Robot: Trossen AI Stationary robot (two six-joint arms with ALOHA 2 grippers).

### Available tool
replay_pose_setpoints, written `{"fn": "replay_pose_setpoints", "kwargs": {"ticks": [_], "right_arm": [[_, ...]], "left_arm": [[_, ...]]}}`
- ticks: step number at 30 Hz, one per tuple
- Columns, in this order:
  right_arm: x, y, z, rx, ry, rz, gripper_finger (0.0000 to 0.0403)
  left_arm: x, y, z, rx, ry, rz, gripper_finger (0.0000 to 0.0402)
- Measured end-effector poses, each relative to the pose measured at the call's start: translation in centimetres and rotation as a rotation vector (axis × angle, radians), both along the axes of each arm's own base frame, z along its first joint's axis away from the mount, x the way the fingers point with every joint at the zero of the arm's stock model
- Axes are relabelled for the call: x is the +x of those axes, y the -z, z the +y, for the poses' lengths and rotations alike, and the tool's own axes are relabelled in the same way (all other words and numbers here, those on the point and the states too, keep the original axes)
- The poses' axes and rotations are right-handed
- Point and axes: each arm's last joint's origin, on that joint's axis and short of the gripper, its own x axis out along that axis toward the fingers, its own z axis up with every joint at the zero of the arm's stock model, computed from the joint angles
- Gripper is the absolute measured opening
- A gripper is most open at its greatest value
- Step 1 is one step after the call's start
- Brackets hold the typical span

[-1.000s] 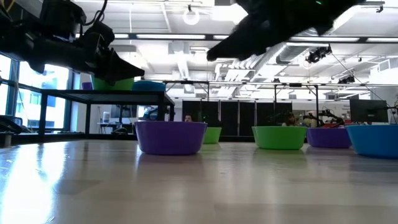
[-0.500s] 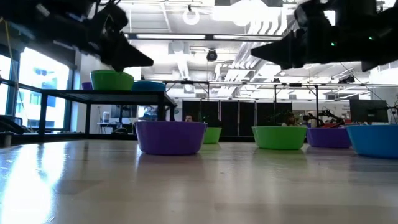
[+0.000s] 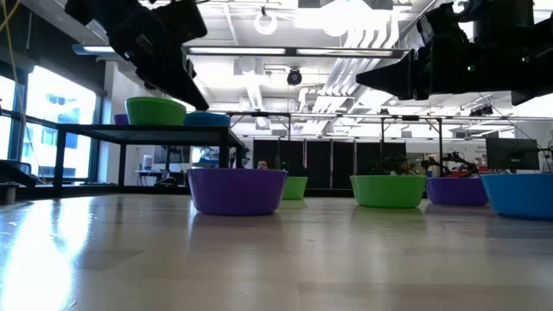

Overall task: Pick & Place Mini bowls
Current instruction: Stack the purple bowl on top of the purple bowl on the shelf

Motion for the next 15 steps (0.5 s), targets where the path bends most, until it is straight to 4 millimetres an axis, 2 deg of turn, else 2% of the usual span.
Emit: {"fn": "replay_pose_setpoints", "kwargs": {"ticks": [6,11,15], "right_arm": [[0.0,0.0,0.0,0.000,0.000,0.003,0.0004],[0.0,0.1,0.0,0.000,0.014,0.009,0.0001],[0.0,0.1,0.0,-0.001,0.015,0.016,0.0004]], "left_arm": [[2.2,0.2,-1.6,-0.044,0.075,0.159,0.0048],[3.8,1.1,-3.7,-0.038,0.170,0.267,0.0104],[4.9,2.1,-5.5,0.001,0.247,0.315,0.0135]]}}
